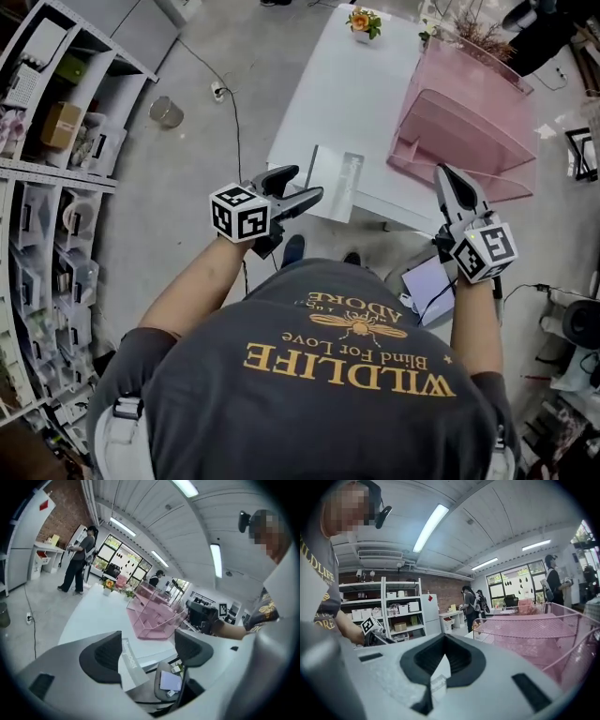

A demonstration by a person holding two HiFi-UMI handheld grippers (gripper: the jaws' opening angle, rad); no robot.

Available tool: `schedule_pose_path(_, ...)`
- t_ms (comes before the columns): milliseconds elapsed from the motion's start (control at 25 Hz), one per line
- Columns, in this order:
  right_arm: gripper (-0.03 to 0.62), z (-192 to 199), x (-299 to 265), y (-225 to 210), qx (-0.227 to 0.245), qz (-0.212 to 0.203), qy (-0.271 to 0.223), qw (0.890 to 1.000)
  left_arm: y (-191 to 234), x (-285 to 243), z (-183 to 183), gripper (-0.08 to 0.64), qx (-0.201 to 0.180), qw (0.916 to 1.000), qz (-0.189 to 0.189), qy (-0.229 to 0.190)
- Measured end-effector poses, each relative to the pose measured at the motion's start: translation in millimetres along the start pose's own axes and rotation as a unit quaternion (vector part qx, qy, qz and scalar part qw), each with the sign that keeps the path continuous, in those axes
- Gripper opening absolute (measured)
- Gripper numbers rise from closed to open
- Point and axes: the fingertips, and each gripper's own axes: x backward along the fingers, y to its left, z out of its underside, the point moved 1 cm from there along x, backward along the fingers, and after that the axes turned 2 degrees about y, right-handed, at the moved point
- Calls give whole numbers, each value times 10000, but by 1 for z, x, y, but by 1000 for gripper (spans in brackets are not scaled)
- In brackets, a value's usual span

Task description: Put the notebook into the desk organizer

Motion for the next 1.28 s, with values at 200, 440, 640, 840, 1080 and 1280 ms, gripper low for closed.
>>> schedule_pose_path(200, 0, 17, -17, 2, -144, 77, 207, 9997, 63, -17, 63, 347, 786, 9933, -315, 783)
schedule_pose_path(440, 0, 38, -23, -9, -261, 204, 420, 9986, 108, -44, 130, 344, 1784, 9708, -598, 1485)
schedule_pose_path(640, 0, 48, -25, -16, -356, 262, 532, 9976, 116, -68, 155, 308, 2223, 9562, -573, 1816)
schedule_pose_path(840, 0, 50, -17, -23, -388, 286, 571, 9972, 114, -77, 163, 159, 2361, 9462, -777, 2072)
schedule_pose_path(1080, 0, 42, 2, -35, -316, 257, 468, 9981, 97, -72, 143, 11, 2307, 9491, -717, 2021)
schedule_pose_path(1280, 0, 15, 25, -44, -184, 218, 216, 9994, 52, -59, 98, 9, 1777, 9647, -258, 1928)
